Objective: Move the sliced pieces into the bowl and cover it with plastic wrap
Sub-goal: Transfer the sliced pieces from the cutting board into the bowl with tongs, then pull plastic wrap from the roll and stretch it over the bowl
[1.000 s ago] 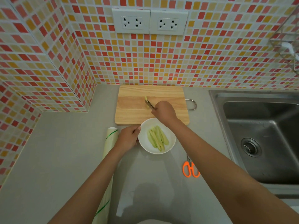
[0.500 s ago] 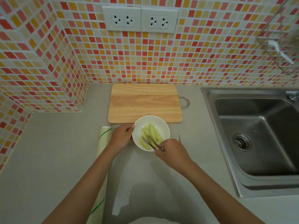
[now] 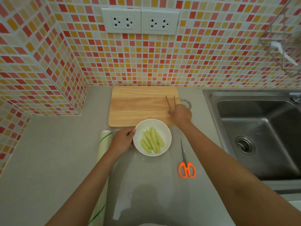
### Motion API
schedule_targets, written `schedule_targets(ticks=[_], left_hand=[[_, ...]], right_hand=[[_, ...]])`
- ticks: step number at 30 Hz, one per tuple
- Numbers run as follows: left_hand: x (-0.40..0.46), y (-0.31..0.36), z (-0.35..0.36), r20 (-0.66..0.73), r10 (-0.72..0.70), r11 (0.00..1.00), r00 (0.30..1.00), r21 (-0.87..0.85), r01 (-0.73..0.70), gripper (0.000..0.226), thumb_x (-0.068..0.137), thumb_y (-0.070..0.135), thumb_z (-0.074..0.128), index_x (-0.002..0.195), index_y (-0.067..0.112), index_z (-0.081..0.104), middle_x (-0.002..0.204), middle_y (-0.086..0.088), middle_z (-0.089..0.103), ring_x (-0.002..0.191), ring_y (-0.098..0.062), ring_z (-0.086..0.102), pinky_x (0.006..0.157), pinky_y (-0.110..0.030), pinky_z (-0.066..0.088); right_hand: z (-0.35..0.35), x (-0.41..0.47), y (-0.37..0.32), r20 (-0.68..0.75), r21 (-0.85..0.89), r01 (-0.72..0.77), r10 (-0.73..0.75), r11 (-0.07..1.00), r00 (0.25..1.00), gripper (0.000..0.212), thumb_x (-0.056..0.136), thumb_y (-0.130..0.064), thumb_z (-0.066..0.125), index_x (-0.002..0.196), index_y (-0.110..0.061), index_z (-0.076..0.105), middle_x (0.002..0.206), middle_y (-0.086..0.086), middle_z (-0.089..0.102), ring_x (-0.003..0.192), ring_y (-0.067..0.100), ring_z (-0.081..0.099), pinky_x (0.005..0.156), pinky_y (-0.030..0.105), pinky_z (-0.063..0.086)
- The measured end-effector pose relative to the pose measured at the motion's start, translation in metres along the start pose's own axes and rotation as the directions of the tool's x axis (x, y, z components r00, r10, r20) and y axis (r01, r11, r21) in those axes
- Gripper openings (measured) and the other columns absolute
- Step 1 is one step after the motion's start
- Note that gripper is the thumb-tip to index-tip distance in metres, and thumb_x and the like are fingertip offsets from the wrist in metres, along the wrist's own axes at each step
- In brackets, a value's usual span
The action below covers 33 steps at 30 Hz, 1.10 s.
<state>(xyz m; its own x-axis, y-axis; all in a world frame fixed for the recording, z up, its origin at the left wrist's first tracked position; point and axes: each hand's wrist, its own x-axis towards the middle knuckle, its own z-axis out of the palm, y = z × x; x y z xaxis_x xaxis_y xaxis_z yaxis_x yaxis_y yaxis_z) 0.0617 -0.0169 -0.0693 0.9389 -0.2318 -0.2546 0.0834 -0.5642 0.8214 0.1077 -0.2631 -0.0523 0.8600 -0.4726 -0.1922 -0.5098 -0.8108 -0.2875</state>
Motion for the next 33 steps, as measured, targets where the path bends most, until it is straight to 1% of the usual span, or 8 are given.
schedule_targets(ticks=[10, 12, 15, 17, 19, 21, 25, 33], left_hand=[[0.001, -0.002, 0.0, -0.002, 0.011, 1.0, 1.0, -0.001, -0.011, 0.036, 0.1, 0.029, 0.041, 0.088, 0.007, 0.067, 0.068, -0.014, 0.065, 0.054, -0.017, 0.055, 0.067, -0.035, 0.048], [-0.001, -0.003, -0.001, 0.001, 0.022, 1.0, 1.0, -0.003, -0.022, 0.04, 0.1, 0.035, 0.041, 0.085, 0.008, 0.066, 0.063, -0.007, 0.062, 0.054, -0.016, 0.055, 0.068, -0.036, 0.048], [-0.009, -0.006, -0.001, 0.003, 0.038, 0.997, 0.999, -0.067, -0.038, 0.036, 0.099, 0.04, 0.044, 0.071, 0.034, 0.065, 0.056, 0.007, 0.061, 0.051, -0.009, 0.056, 0.061, -0.026, 0.045], [-0.016, -0.006, 0.0, 0.006, 0.043, 0.993, 0.999, -0.111, -0.042, 0.027, 0.098, 0.034, 0.049, 0.085, 0.047, 0.068, 0.057, 0.009, 0.063, 0.05, -0.006, 0.057, 0.058, -0.02, 0.045], [-0.022, -0.007, 0.002, 0.007, 0.034, 0.991, 0.999, -0.127, -0.033, 0.026, 0.098, 0.024, 0.051, 0.114, 0.037, 0.067, 0.059, 0.006, 0.064, 0.05, -0.007, 0.059, 0.058, -0.019, 0.045], [-0.027, -0.004, 0.004, 0.008, 0.037, 0.993, 0.999, -0.115, -0.036, 0.033, 0.097, 0.015, 0.05, 0.125, 0.028, 0.064, 0.062, 0.001, 0.065, 0.052, -0.011, 0.06, 0.06, -0.022, 0.046], [-0.039, 0.002, 0.005, 0.013, 0.065, 0.994, 0.998, -0.086, -0.064, 0.032, 0.097, 0.011, 0.048, 0.121, 0.022, 0.066, 0.063, -0.005, 0.064, 0.056, -0.018, 0.06, 0.065, -0.029, 0.047], [-0.069, -0.01, 0.006, -0.001, 0.053, 0.996, 0.999, -0.067, -0.053, 0.034, 0.096, 0.011, 0.048, 0.118, 0.028, 0.068, 0.062, -0.001, 0.065, 0.051, -0.012, 0.059, 0.06, -0.022, 0.048]], right_hand=[[0.005, 0.012, -0.006, -0.013, -0.075, 0.025, -0.026, 0.997, 1.0, 0.043, 0.087, -0.048, 0.058, 0.099, -0.008, 0.068, 0.101, 0.011, 0.07, 0.095, 0.03, 0.066, 0.065, 0.032, 0.042], [-0.005, 0.0, -0.003, -0.061, -0.024, 0.031, -0.032, 0.999, 0.998, 0.046, 0.091, -0.05, 0.051, 0.097, -0.008, 0.068, 0.097, 0.011, 0.071, 0.091, 0.029, 0.066, 0.062, 0.03, 0.04], [-0.012, -0.036, 0.012, -0.051, 0.16, 0.075, -0.068, 0.984, 0.996, 0.05, 0.094, -0.052, 0.044, 0.091, -0.01, 0.071, 0.087, 0.008, 0.071, 0.082, 0.027, 0.066, 0.064, 0.031, 0.043], [-0.009, -0.069, 0.025, 0.051, 0.319, 0.098, -0.12, 0.943, 0.991, 0.048, 0.095, -0.047, 0.046, 0.074, -0.01, 0.07, 0.071, 0.007, 0.067, 0.069, 0.022, 0.061, 0.061, 0.032, 0.044], [-0.003, -0.099, 0.034, 0.159, 0.42, 0.086, -0.166, 0.904, 0.973, 0.049, 0.096, -0.036, 0.048, 0.062, -0.003, 0.061, 0.058, 0.009, 0.06, 0.046, 0.015, 0.053, 0.053, 0.034, 0.046], [0.004, -0.117, 0.038, 0.21, 0.464, 0.049, -0.163, 0.885, 0.964, 0.044, 0.097, -0.022, 0.047, 0.058, -0.005, 0.057, 0.054, 0.008, 0.061, 0.032, 0.012, 0.048, 0.049, 0.029, 0.049], [0.008, -0.134, 0.04, 0.162, 0.506, 0.019, -0.117, 0.862, 0.98, 0.042, 0.094, -0.006, 0.043, 0.053, -0.01, 0.052, 0.05, 0.006, 0.06, 0.027, 0.007, 0.048, 0.04, 0.014, 0.043], [0.02, -0.17, 0.049, 0.154, 0.537, 0.016, -0.117, 0.843, 0.981, 0.043, 0.092, -0.005, 0.043, 0.05, -0.01, 0.05, 0.049, 0.006, 0.06, 0.024, 0.007, 0.047, 0.04, 0.017, 0.044]])
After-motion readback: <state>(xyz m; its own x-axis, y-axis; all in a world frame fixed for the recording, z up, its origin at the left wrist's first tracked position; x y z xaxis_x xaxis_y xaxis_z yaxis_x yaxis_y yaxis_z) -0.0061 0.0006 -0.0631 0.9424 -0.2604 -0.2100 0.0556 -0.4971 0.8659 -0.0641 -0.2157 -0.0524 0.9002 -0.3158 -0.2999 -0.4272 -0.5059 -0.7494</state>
